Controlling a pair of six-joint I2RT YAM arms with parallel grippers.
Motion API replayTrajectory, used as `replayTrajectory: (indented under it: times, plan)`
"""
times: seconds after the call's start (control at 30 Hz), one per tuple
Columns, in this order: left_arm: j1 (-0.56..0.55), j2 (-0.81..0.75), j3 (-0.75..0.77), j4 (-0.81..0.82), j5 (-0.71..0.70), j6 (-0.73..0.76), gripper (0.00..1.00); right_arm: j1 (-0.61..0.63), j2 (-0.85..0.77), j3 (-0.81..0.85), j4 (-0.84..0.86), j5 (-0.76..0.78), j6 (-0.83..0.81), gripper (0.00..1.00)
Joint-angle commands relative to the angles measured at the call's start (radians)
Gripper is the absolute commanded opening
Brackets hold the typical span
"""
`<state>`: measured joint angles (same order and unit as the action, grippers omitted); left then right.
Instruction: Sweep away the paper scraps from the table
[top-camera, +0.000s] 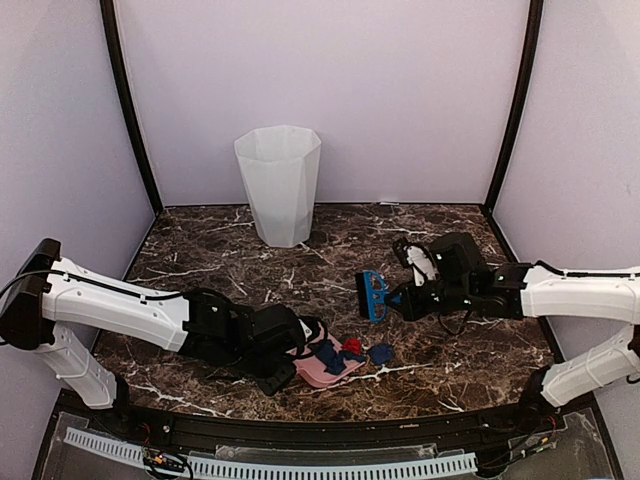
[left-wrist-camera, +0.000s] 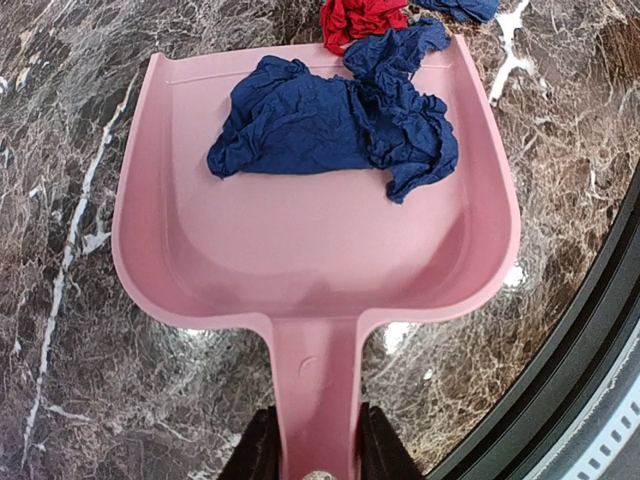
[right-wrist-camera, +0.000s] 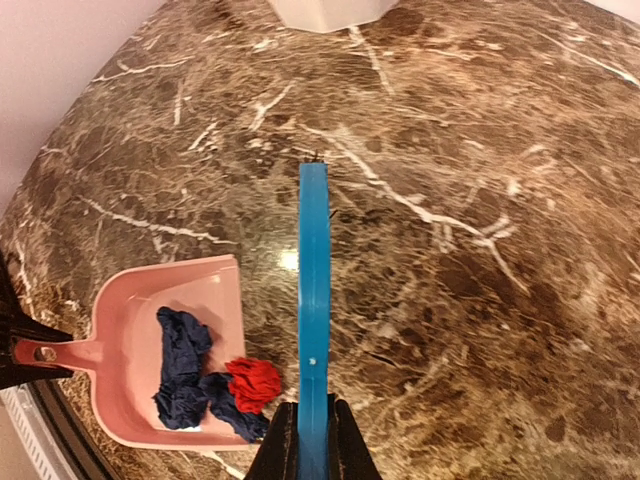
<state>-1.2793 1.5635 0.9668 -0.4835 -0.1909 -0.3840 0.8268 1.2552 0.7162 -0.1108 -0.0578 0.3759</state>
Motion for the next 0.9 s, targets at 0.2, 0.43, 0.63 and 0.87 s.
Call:
replayTrajectory:
  times: [0.2,0.43,0.63,0.87]
  plan:
    - [-0.001,-0.001,0.012,-0.024,0.051,0.022,0.0,0.043,-0.191,0.029,-0.446,0.334,0.206,0.0]
    - [-0.002,0.001,0.013,-0.032,0.094,0.033,0.0,0.129,-0.175,0.056,-0.527,0.3,0.325,0.0]
    - [-0.002,-0.002,0.015,-0.026,0.115,0.043,0.0,0.166,-0.083,0.047,-0.517,0.263,0.332,0.0]
    - [-0.002,0.034,0.03,-0.016,0.113,0.052,0.0,0.196,-0.013,0.05,-0.379,0.16,0.271,0.0]
